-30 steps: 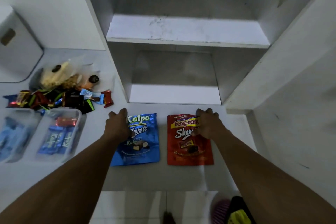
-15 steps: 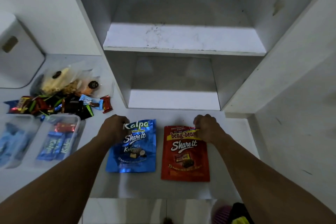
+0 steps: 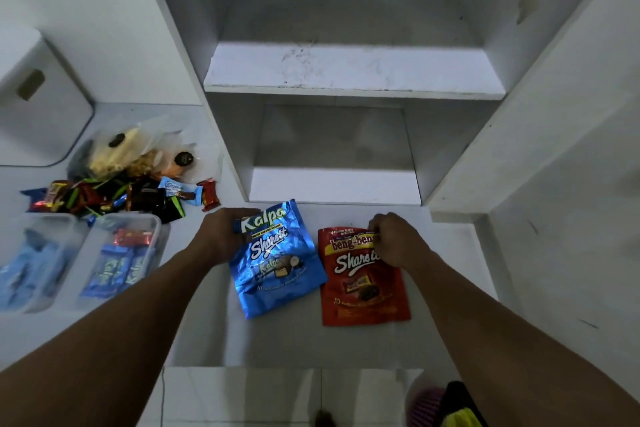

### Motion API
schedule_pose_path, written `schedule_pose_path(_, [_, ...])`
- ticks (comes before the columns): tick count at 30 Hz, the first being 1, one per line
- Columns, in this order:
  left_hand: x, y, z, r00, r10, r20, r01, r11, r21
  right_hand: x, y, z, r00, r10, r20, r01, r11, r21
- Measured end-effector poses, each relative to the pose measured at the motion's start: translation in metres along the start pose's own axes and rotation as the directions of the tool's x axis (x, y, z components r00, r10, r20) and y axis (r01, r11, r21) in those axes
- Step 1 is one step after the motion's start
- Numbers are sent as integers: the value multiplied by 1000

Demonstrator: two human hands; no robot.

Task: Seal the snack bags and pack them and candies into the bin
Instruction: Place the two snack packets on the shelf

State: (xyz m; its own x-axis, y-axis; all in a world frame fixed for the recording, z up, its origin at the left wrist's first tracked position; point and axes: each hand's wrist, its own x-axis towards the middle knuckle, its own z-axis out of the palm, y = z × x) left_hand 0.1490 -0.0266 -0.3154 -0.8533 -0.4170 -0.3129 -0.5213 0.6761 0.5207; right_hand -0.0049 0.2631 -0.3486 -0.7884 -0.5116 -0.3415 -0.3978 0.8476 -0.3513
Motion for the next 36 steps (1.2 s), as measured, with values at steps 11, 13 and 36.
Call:
schedule_pose_path(11, [-13, 68, -61, 976, 218, 14, -218, 976, 26, -61, -16, -91, 997, -25, -76, 36, 989, 147])
schedule_pose_path(13, [-18, 89, -73, 957, 290, 27, -290, 957, -18, -86, -16, -111, 991, 31, -131, -7, 984, 179])
schedule_pose_path(36, [-224, 331, 99, 494, 775, 393, -769, 601, -218, -484, 97, -63, 551, 732, -401, -550, 680, 485])
